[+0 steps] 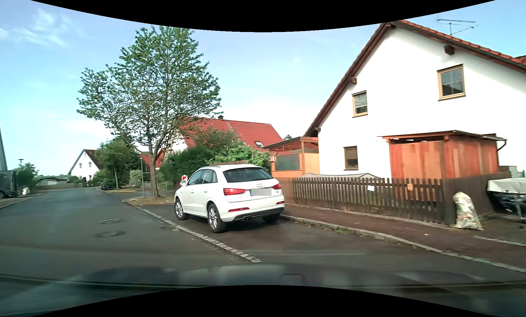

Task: Follow the waypoints while adhering to traffic rules and regulations

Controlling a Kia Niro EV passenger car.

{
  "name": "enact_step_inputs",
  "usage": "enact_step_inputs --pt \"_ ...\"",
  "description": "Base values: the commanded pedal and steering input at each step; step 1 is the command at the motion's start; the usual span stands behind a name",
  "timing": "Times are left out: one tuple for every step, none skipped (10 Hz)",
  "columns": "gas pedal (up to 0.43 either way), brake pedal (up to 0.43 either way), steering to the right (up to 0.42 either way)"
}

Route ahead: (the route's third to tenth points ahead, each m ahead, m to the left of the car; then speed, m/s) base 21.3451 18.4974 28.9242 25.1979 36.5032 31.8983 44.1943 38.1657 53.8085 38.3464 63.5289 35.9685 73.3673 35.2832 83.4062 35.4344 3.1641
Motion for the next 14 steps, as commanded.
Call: enact_step_inputs --pt "0.079 0.000 -0.574" --pt "0.079 0.000 -0.569" --pt "0.079 0.000 -0.561" --pt "0.079 0.000 -0.555" --pt "0.079 0.000 -0.546" --pt "0.079 0.000 -0.533" --pt "0.079 0.000 -0.521" --pt "0.079 0.000 -0.510" --pt "0.079 0.000 -0.492" --pt "0.079 0.000 -0.464" --pt "0.079 0.000 -0.422" --pt "0.079 0.000 -0.374" --pt "0.079 0.000 -0.350" --pt "0.079 0.000 -0.331"
